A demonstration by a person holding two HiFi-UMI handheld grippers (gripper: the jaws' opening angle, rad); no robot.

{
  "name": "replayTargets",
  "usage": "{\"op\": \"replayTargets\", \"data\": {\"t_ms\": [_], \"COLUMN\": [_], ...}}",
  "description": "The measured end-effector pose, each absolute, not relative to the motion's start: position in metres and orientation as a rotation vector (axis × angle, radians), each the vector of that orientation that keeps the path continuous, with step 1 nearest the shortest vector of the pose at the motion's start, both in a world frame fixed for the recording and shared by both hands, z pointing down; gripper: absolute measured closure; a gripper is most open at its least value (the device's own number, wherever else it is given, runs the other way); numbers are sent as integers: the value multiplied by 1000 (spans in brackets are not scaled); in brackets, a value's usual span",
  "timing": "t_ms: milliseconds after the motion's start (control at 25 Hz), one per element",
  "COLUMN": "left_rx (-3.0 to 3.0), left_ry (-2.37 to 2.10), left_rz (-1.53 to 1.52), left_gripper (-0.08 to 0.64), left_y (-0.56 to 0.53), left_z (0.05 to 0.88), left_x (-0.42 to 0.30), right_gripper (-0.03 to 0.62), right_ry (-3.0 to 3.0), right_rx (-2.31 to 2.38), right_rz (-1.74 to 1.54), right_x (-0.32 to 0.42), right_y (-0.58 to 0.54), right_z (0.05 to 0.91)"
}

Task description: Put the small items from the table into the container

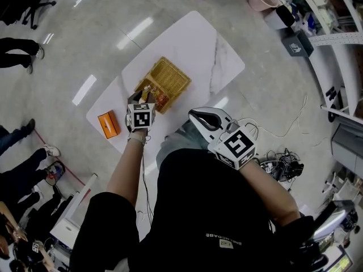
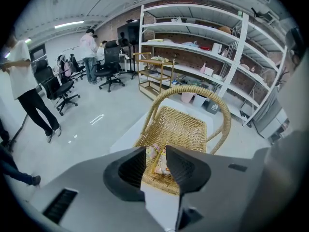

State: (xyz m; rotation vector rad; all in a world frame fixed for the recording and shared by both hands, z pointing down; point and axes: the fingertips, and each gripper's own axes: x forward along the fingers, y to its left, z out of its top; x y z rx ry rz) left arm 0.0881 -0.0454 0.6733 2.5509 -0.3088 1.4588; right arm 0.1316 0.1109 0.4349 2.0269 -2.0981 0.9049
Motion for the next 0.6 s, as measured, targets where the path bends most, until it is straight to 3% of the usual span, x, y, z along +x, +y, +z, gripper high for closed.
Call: {"op": "replayTargets", "data": {"t_ms": [600], "left_rx": [2610], "left_ry": [-465], "left_rz": [1168], "left_gripper": [448], "left_y": [-49], "left_z": [577], "left_x": [54], "right_gripper": [581], "right_ry": [-2242], "right_rx": [1972], "right_rz": [806], "right_x": [108], "right_y": [79], "right_z": [408]}}
